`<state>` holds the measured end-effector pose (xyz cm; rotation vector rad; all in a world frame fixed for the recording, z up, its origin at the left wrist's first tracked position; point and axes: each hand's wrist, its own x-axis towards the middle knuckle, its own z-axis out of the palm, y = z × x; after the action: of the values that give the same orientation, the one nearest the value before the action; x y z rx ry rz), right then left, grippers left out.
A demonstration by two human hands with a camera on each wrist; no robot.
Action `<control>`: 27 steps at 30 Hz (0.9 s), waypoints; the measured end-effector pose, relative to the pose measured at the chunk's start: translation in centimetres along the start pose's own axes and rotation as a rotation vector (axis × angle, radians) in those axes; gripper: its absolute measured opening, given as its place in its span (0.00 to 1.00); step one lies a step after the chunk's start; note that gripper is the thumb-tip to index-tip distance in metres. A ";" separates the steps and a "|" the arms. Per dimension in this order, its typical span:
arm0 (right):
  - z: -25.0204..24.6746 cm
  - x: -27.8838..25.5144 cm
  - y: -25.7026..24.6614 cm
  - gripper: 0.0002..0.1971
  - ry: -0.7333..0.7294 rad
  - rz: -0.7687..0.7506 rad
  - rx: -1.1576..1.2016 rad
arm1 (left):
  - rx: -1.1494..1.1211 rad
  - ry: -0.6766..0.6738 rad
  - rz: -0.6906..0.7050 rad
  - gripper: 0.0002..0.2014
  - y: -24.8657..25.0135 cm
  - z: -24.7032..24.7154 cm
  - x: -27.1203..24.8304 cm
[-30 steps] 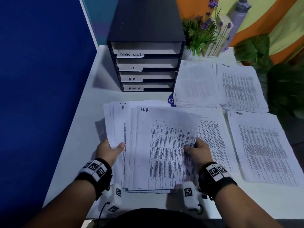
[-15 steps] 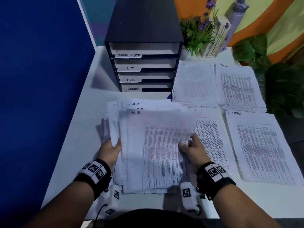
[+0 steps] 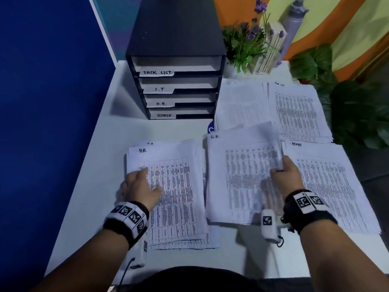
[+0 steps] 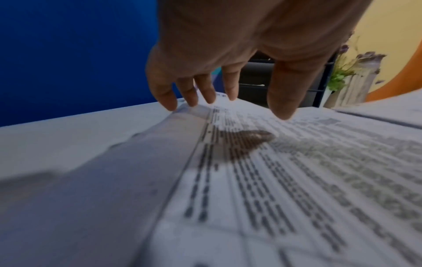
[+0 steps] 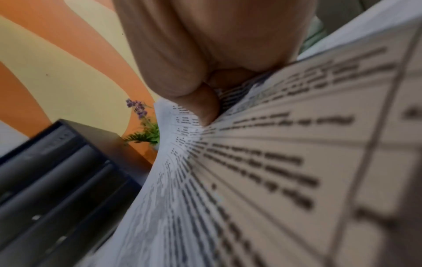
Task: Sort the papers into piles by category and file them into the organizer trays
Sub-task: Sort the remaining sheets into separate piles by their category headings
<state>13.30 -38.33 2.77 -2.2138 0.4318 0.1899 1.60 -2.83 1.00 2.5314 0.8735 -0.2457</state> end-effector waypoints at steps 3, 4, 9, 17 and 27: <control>-1.6 0.4 0.3 0.22 0.044 -0.010 -0.195 | 0.034 -0.045 -0.085 0.47 -1.3 0.4 -0.1; -1.7 0.3 0.1 0.27 0.056 -0.022 -0.289 | 0.033 -0.053 -0.099 0.50 -1.5 0.4 -0.2; 2.5 -1.6 -2.0 0.32 0.044 -0.309 -0.523 | 0.014 -0.048 -0.147 0.58 -2.2 0.3 -0.6; 11.8 -8.4 -3.9 0.13 -0.507 -0.208 -0.218 | -0.055 -0.007 -0.004 0.53 -2.5 0.6 -2.3; 12.5 -8.1 -3.0 0.05 -0.380 -0.087 -0.079 | -0.259 0.130 0.025 0.22 -2.7 -0.1 -2.0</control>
<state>7.02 -24.89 -0.60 -2.2023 0.1202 0.5770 -1.65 -1.99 0.74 2.3343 0.8616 0.0391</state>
